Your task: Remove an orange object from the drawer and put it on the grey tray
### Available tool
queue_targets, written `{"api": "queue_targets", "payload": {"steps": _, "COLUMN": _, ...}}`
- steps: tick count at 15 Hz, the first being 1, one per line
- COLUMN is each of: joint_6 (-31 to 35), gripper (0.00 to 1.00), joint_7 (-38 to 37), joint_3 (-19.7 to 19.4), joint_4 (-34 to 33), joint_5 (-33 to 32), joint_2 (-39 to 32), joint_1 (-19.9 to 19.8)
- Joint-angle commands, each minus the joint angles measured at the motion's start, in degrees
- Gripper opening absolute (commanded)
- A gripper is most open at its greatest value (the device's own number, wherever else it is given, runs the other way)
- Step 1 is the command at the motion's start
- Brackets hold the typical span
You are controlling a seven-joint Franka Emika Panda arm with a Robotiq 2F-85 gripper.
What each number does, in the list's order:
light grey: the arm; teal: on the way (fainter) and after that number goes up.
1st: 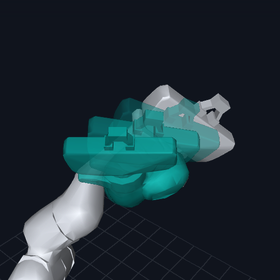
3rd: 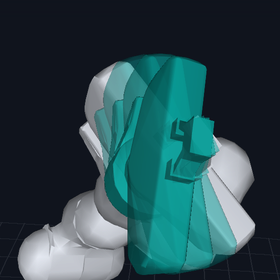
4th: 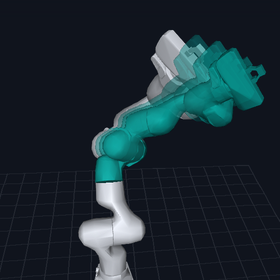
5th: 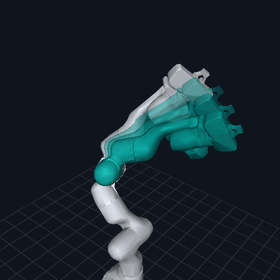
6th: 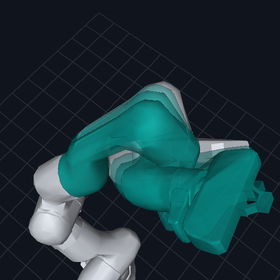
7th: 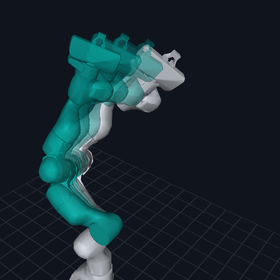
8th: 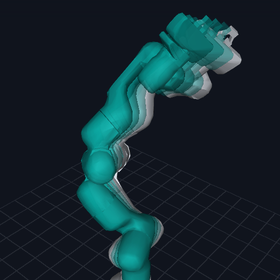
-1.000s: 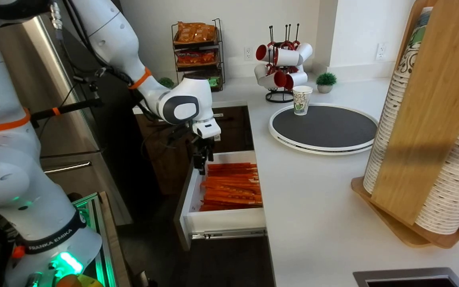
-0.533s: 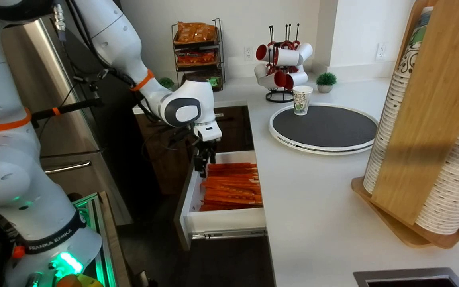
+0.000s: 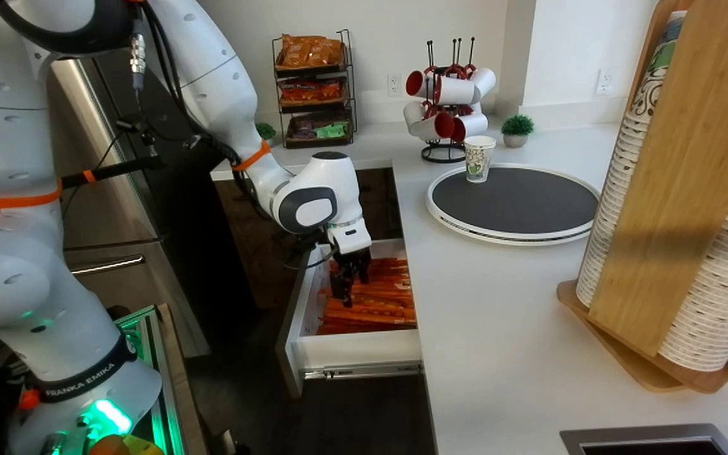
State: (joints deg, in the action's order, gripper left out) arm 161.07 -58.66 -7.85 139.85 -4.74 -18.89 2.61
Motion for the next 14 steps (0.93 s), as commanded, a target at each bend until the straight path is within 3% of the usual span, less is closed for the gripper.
{"api": "queue_targets", "payload": {"steps": 1, "joint_6": 4.2, "gripper": 0.75, "joint_7": -0.9, "joint_3": -2.7, "joint_4": -3.1, "joint_5": 0.8, "joint_2": -5.3, "joint_1": 3.1}}
{"api": "queue_targets", "payload": {"steps": 2, "joint_6": 4.8, "gripper": 0.69, "joint_7": -0.8, "joint_3": -3.2, "joint_4": -3.6, "joint_5": 1.2, "joint_2": -6.2, "joint_1": 3.9}}
{"api": "queue_targets", "payload": {"steps": 6, "joint_6": 5.3, "gripper": 0.65, "joint_7": 0.0, "joint_3": -4.2, "joint_4": -5.5, "joint_5": 2.7, "joint_2": -8.4, "joint_1": 5.7}}
{"api": "queue_targets", "payload": {"steps": 10, "joint_6": 5.1, "gripper": 0.46, "joint_7": 0.0, "joint_3": -5.3, "joint_4": -6.1, "joint_5": 2.9, "joint_2": -8.2, "joint_1": 7.1}}
{"api": "queue_targets", "payload": {"steps": 13, "joint_6": 4.4, "gripper": 0.41, "joint_7": 0.3, "joint_3": -5.5, "joint_4": -5.7, "joint_5": 3.2, "joint_2": -7.4, "joint_1": 7.3}}
{"api": "queue_targets", "payload": {"steps": 14, "joint_6": 4.3, "gripper": 0.44, "joint_7": 0.2, "joint_3": -5.8, "joint_4": -5.6, "joint_5": 3.1, "joint_2": -7.3, "joint_1": 7.5}}
